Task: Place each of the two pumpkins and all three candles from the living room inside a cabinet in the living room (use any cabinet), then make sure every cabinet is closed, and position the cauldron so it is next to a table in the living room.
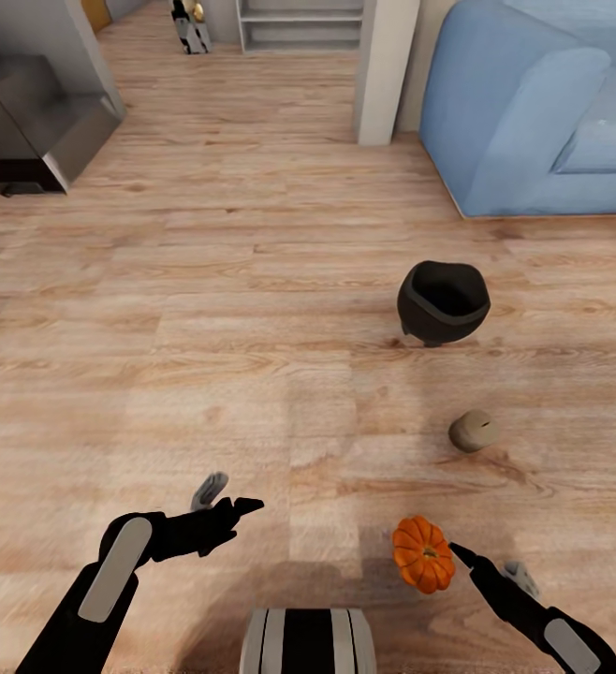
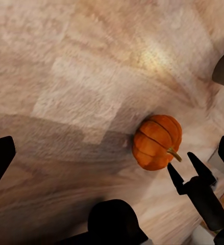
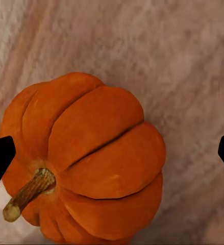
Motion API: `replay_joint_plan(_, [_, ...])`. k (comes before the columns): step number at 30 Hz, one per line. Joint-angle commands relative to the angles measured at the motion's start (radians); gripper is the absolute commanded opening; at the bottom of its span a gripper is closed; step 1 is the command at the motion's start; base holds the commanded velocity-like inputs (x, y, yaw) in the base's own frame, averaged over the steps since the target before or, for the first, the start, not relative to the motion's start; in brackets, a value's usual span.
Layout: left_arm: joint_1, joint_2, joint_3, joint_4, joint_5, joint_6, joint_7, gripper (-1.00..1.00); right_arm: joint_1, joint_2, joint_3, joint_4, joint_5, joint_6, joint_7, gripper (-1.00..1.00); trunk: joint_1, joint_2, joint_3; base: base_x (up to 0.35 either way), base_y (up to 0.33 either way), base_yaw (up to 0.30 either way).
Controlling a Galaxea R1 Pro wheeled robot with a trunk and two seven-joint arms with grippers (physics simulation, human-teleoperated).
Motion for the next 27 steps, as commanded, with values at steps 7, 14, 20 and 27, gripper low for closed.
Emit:
replay_joint_plan(7, [-0.001,0.000,-0.001,0.000,0.012,0.002,0.010,1.00,0.000,0.000,0.029,-0.009,-0.006,0.008,0.028,1.00,0.002,-0.002,-0.024,0.000,0.000,0.000])
replay_joint_plan(14, [-0.001,0.000,-0.001,-0.001,0.011,0.003,0.010,1.00,0.000,0.002,0.068,-0.036,-0.006,0.006,0.041,1.00,0.002,-0.002,-0.024,0.000,0.000,0.000])
replay_joint_plan(20, [0.000,0.000,-0.001,-0.001,0.012,0.003,0.010,1.00,0.000,0.002,0.072,-0.037,-0.006,0.005,0.043,1.00,0.005,-0.003,-0.043,0.000,0.000,0.000])
replay_joint_plan(27, [0.000,0.000,-0.001,-0.002,0.011,0.003,0.010,1.00,0.000,0.002,0.072,-0.038,-0.006,0.005,0.043,1.00,0.005,-0.003,-0.043,0.000,0.000,0.000])
